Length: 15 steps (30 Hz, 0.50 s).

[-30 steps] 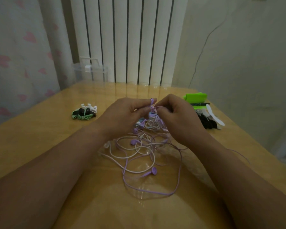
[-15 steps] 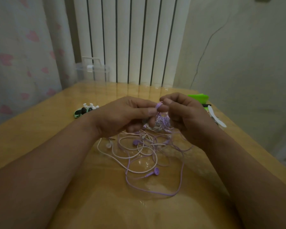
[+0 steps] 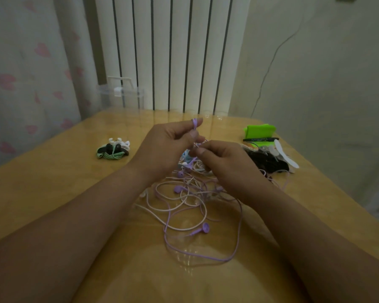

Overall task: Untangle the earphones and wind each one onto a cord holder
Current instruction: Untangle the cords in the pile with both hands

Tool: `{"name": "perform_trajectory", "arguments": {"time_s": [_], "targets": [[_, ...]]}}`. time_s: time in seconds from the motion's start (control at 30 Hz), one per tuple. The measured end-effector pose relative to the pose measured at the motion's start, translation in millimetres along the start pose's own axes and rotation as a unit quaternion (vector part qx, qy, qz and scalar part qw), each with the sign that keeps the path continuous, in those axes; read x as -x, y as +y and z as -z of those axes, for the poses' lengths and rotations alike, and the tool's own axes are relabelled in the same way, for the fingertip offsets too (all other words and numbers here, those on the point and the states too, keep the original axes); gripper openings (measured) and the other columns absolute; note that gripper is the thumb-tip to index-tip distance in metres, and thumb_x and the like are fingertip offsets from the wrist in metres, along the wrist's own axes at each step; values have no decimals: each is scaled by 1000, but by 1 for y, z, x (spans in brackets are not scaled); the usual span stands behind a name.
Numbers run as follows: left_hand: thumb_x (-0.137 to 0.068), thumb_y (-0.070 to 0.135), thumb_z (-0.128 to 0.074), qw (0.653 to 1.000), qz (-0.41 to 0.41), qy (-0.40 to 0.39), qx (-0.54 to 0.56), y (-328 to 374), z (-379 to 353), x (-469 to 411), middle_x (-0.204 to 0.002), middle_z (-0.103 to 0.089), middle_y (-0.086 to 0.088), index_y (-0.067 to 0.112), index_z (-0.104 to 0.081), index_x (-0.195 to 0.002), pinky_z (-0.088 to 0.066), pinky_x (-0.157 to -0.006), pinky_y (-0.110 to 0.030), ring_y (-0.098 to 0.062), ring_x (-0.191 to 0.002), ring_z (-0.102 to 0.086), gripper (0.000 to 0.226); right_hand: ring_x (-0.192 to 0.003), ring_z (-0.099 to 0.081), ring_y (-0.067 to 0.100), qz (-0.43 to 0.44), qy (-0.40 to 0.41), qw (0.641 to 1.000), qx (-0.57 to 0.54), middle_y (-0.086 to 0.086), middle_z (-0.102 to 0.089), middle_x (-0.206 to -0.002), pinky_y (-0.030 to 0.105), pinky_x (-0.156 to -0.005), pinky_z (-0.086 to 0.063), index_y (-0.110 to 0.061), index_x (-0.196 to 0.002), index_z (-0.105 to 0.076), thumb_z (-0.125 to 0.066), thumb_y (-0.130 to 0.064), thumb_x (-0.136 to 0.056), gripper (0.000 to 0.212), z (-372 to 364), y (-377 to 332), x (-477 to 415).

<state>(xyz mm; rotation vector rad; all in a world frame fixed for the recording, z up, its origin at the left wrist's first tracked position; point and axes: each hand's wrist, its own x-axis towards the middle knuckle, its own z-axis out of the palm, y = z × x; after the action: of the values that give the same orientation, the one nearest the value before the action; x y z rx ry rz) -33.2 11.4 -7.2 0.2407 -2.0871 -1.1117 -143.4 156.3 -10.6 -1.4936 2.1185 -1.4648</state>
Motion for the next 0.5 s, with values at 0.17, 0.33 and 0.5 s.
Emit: {"name": "perform_trajectory", "arguments": {"time_s": [0.17, 0.33, 0.5], "targets": [[-104, 28, -63, 987, -29, -80, -133, -5, 2, 2, -112, -78, 14, 33, -65, -139, -55, -99, -25, 7, -108, -68, 35, -74, -65, 16, -7, 119, 993, 19, 3, -70, -80, 40, -68, -55, -20, -91, -72, -69, -26, -98, 9, 17, 0, -4], [-103, 25, -66, 976, -34, -156, -150, -1, 4, 2, -91, -76, 18, 29, -74, -130, -50, -81, -17, 2, -89, -71, 29, -57, -54, -1, 7, 126, 988, -85, 0, -66, -79, 19, -53, -43, -19, -97, -69, -60, -4, -95, 18, 29, -5, -5], [-106, 16, -59, 970, 6, -240, -41, 10, 7, 3, -83, -75, 10, 9, -76, -121, -47, -68, -11, 4, -71, -66, 24, -49, -42, 3, 2, 108, 978, -179, 3, -67, -78, 18, -46, -35, -13, -96, -66, -56, 3, -93, 20, 31, -5, -7]]}}
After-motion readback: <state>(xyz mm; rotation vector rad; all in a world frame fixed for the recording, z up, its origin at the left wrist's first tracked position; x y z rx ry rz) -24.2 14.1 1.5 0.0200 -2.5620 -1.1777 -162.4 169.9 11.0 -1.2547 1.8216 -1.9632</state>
